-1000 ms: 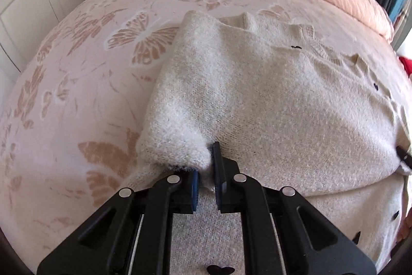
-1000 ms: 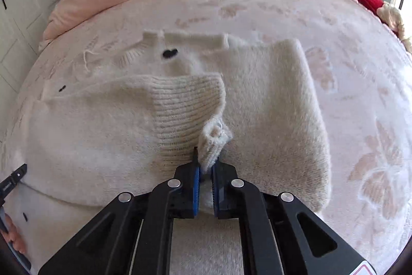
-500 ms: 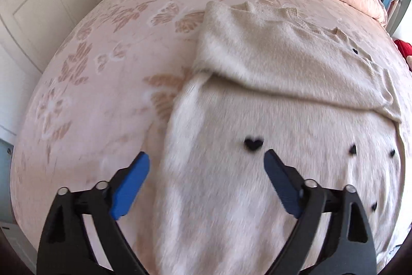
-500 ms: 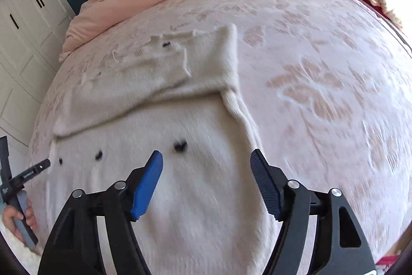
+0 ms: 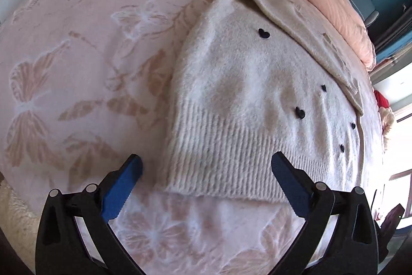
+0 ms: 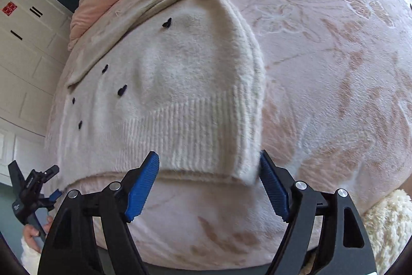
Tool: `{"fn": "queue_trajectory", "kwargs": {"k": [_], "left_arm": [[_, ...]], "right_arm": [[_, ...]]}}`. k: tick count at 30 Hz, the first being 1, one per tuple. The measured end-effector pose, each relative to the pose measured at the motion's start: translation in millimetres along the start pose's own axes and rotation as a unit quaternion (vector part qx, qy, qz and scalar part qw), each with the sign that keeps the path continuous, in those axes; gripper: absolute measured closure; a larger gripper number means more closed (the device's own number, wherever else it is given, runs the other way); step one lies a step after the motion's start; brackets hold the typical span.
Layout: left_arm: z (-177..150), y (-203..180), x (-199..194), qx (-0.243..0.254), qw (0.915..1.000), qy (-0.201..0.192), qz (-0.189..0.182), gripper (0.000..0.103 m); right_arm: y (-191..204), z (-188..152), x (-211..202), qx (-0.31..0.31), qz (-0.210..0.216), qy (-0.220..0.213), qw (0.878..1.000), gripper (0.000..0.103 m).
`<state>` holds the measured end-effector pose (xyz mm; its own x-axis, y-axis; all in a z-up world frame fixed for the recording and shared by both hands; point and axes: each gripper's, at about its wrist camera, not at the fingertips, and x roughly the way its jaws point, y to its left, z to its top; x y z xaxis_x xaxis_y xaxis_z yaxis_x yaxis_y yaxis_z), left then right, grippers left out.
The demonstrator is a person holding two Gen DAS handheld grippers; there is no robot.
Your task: Fold small clothes
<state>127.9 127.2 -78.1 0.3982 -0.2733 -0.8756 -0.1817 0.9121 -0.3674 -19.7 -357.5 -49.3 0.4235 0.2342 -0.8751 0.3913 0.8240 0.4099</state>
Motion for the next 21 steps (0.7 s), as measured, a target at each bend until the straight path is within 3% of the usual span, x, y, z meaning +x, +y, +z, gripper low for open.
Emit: {"fn": "queue_trajectory", "kwargs": {"k": [2, 3, 4, 5, 6, 10, 14, 18, 21], "left_arm": [[9.3, -1.0, 6.3, -0.019, 0.9998, -0.007, -0.003, 0.009], [13.5, -2.2, 7.6, -0.025, 0.9997, -0.005, -0.003, 0.014], [17.9, -3.8, 8.7, -0.026, 0.9996, 0.0, -0.012, 0.042], [22.5, -4.6, 10.0, -0.028, 0.9991, 0.018, -0.025, 0.08], [25.4, -4.0, 7.5, -0.035, 0.9985, 0.029, -0.031, 0.093], [27.5, -7.9, -35.4, -0.018, 0.9983, 0.007, -0.055, 0.095], [10.9, -8.1, -90.5, 0.027, 0.997, 0.0, -0.072, 0.097], [-28.2, 2.6, -138.8, 0.073, 0.9952, 0.012, -0.064, 0.098], [-71.3, 23.2, -161.0, 0.081, 0.9939, 0.047, -0.059, 0.099]], "right_arm": [[4.3, 8.8, 8.3, 0.013, -0.006, -0.008, 1.0, 0.03], [5.3, 13.0, 10.6, 0.018, -0.007, -0.013, 1.0, 0.037], [6.3, 17.1, 11.3, 0.02, -0.011, -0.017, 1.0, 0.069], [5.9, 20.5, 12.4, 0.024, -0.014, -0.012, 1.0, 0.091], [3.6, 23.4, 11.8, 0.039, 0.006, -0.002, 0.999, 0.092], [10.1, 24.8, -31.4, 0.032, 0.045, -0.036, 0.998, 0.095], [24.2, 13.8, -87.4, -0.039, 0.05, -0.047, 0.997, 0.096], [28.0, -20.4, -129.3, -0.129, 0.014, -0.012, 0.992, 0.097], [17.6, -65.1, -144.2, -0.19, -0.02, 0.051, 0.98, 0.097]]}}
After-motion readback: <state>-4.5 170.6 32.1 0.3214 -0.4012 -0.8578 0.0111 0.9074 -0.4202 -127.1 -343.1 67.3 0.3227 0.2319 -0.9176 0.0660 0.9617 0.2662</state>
